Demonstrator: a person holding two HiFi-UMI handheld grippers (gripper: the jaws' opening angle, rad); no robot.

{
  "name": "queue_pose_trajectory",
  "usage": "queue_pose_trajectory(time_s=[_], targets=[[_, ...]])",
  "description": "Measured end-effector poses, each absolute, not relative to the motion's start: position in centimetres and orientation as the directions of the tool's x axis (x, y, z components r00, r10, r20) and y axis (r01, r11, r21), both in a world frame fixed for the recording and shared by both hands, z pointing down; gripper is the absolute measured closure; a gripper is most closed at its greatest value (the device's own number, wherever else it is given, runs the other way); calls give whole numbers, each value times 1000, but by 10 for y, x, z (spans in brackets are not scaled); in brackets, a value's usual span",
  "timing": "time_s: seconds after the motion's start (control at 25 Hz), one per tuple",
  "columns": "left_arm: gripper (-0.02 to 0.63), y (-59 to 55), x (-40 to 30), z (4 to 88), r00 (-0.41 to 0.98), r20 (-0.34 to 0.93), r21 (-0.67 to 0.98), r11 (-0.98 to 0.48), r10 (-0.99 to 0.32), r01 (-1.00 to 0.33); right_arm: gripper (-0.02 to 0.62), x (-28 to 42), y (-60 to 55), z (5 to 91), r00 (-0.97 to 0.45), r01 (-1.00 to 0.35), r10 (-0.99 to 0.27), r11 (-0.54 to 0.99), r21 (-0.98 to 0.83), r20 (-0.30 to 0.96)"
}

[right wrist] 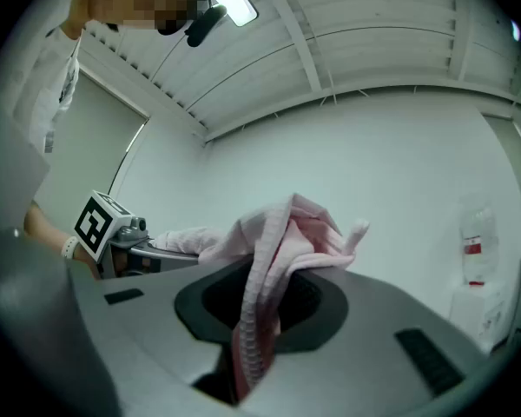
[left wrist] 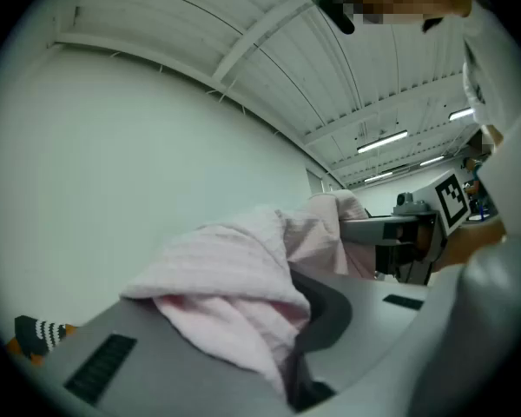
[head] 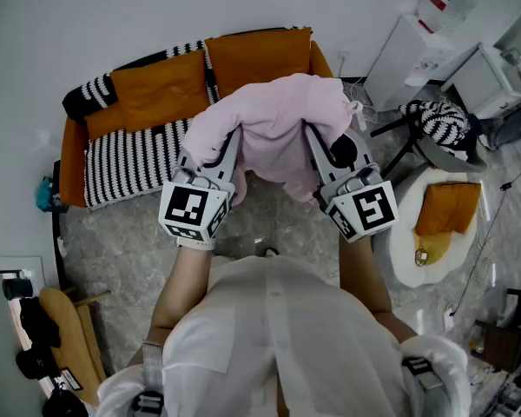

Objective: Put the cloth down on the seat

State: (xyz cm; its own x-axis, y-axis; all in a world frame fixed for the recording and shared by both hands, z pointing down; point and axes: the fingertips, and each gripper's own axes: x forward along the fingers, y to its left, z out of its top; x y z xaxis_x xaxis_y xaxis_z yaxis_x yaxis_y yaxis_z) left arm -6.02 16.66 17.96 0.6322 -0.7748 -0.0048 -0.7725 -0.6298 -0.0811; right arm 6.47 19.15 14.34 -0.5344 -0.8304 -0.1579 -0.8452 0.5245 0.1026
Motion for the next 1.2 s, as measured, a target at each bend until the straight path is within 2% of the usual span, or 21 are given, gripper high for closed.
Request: queue_pose_trajectory(time_s=[1.2], targets=[[558,168,-36,195,621,20,-60,-621,-783,-781,526,88,190,157,-547,-837,-827,541,82,-131]])
